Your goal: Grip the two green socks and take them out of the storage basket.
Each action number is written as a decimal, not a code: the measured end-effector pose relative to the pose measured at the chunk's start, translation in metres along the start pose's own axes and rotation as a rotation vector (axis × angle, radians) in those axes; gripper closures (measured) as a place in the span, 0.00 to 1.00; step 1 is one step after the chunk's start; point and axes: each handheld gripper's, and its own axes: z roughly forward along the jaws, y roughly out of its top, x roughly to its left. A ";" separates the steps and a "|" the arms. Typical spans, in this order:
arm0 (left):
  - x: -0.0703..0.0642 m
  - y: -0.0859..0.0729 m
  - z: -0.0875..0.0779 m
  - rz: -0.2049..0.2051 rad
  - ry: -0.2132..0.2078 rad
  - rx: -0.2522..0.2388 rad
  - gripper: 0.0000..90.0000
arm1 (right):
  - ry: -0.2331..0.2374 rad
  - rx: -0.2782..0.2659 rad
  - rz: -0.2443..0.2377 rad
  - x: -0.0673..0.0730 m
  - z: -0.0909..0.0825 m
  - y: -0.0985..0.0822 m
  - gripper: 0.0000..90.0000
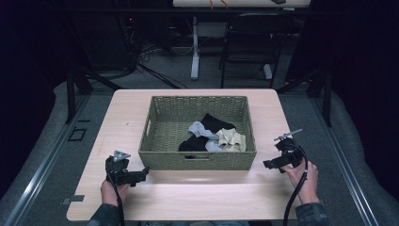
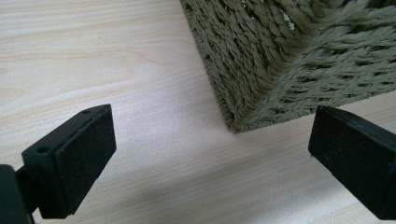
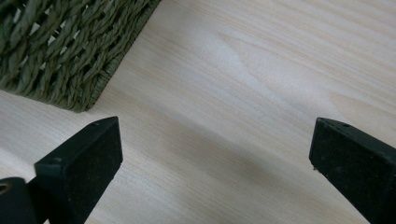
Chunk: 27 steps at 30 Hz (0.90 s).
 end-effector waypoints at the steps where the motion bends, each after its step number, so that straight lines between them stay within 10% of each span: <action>1: 0.000 0.000 0.000 0.001 -0.002 0.000 0.01 | 0.001 0.000 -0.001 0.000 -0.001 0.000 0.02; 27: 0.000 -0.002 -0.001 0.000 0.012 0.006 0.01 | 0.042 0.043 -0.041 -0.003 -0.049 0.045 0.02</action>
